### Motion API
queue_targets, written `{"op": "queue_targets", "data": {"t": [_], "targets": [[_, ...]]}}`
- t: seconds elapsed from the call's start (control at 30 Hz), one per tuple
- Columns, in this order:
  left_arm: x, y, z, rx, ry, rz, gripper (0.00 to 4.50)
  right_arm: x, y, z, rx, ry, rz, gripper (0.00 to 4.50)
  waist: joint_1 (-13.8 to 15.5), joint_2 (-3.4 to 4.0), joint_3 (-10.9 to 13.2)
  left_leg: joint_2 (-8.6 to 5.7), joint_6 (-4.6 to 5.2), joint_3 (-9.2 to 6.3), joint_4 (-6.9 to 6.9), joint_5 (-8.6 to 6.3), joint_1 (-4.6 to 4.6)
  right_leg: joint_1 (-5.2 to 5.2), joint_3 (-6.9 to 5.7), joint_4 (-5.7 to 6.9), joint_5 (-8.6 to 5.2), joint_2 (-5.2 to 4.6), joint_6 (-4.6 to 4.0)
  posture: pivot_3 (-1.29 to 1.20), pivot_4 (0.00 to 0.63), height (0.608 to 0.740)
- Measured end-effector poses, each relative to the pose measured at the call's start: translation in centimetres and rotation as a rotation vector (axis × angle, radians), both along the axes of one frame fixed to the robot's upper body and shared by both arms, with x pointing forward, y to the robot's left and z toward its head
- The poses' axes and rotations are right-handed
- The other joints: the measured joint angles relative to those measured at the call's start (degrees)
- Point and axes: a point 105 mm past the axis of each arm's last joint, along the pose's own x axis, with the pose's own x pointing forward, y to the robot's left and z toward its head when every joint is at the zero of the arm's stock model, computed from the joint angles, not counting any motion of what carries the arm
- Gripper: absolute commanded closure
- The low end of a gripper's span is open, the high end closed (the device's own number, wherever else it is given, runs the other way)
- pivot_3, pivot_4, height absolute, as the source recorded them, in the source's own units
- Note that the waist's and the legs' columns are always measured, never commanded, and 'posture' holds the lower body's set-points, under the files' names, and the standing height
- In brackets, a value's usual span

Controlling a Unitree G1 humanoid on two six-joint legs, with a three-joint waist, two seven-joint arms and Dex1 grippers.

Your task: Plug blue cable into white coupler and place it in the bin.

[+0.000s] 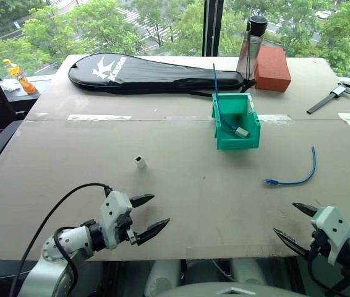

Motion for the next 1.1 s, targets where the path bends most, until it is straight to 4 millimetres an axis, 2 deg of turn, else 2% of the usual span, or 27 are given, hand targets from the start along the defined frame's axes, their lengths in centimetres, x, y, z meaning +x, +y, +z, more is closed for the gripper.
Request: {"op": "queue_targets", "data": {"t": [0.13,0.27,0.3,0.4,0.53,0.67,0.83,0.93,1.0,1.03,1.07,1.1], "targets": [[0.3,-0.1,0.3,-0.020,-0.009,-0.010,0.08,0.8,0.0,0.5,0.001,-0.024,-0.009,0.00,0.0,0.00,0.0,0.00,0.00,0.01,0.01,0.00,0.01,0.00,0.00,0.00,0.00,0.00,0.00,0.00,0.150,0.740],[1.1,-1.0,2.2,-0.079,-0.060,-0.064,0.08,2.6,0.3,2.4,-0.051,-0.029,0.045,0.00,0.0,0.01,0.0,0.00,0.01,0.04,0.08,0.01,0.03,0.01,-0.04,0.03,0.01,-0.04,-0.01,0.00,0.150,0.740],[0.9,-1.4,3.0,-0.092,-0.072,-0.100,0.08,3.2,0.5,3.6,-0.065,-0.031,0.073,0.00,0.0,-0.01,0.0,0.00,0.01,0.01,0.05,0.00,0.02,0.02,-0.09,0.03,0.01,-0.01,-0.01,0.00,0.150,0.740],[0.5,-2.3,3.9,-0.082,-0.086,-0.175,0.08,3.9,1.1,4.8,-0.099,0.044,0.139,0.00,0.0,-0.01,0.0,-0.01,0.01,0.02,0.00,0.01,-0.01,0.01,-0.10,0.02,0.07,0.05,-0.13,0.00,0.150,0.740],[0.0,-3.7,5.0,-0.061,-0.127,-0.286,0.08,6.0,1.3,6.4,-0.184,0.104,0.206,0.00,0.0,-0.05,0.0,-0.03,0.02,0.07,0.06,0.01,0.01,0.02,-0.06,0.00,0.02,0.27,-0.05,0.00,0.150,0.740],[-0.5,-4.2,5.1,-0.039,-0.127,-0.349,0.08,7.9,0.9,5.6,-0.232,0.173,0.227,0.00,0.1,-0.15,0.1,-0.03,0.03,0.07,0.06,0.01,-0.04,0.01,-0.05,-0.01,0.03,0.32,-0.07,0.00,0.150,0.740],[-0.7,-4.7,6.2,-0.035,-0.165,-0.392,0.08,10.6,0.6,5.1,-0.310,0.217,0.245,0.00,-0.1,-0.11,0.1,-0.02,0.03,0.09,0.05,0.01,-0.02,0.00,-0.01,-0.01,0.10,0.38,-0.18,0.00,0.150,0.740],[-0.7,-4.8,6.3,-0.037,-0.160,-0.397,0.00,11.6,0.6,4.6,-0.346,0.238,0.257,0.80,0.0,-0.10,0.2,-0.01,0.03,0.08,0.04,0.01,-0.05,-0.01,0.00,-0.01,0.14,0.41,-0.25,0.00,0.150,0.740],[-0.5,-4.9,6.5,-0.039,-0.164,-0.395,0.00,12.4,0.8,3.7,-0.374,0.259,0.271,1.88,0.0,-0.10,0.2,-0.02,0.03,0.11,0.05,0.01,-0.04,-0.01,0.03,-0.01,0.15,0.41,-0.25,0.00,0.150,0.740],[-0.5,-4.9,6.5,-0.039,-0.164,-0.394,0.00,12.4,0.8,3.2,-0.387,0.277,0.283,2.21,0.1,-0.10,0.2,-0.02,0.03,0.09,0.05,0.01,-0.04,0.00,0.02,-0.01,0.15,0.41,-0.26,0.00,0.150,0.740],[-0.5,-4.9,6.4,-0.039,-0.164,-0.392,0.00,12.4,0.9,3.3,-0.395,0.275,0.298,2.78,0.0,-0.10,0.2,-0.02,0.03,0.10,0.05,0.01,-0.04,0.00,0.02,-0.01,0.15,0.41,-0.26,0.00,0.150,0.740],[-0.5,-4.9,6.5,-0.040,-0.165,-0.392,0.00,12.4,1.0,3.2,-0.406,0.272,0.312,3.15,0.0,-0.12,0.1,-0.02,0.02,0.09,0.06,0.02,-0.04,0.01,0.02,-0.01,0.15,0.41,-0.26,0.00,0.150,0.740]]}}
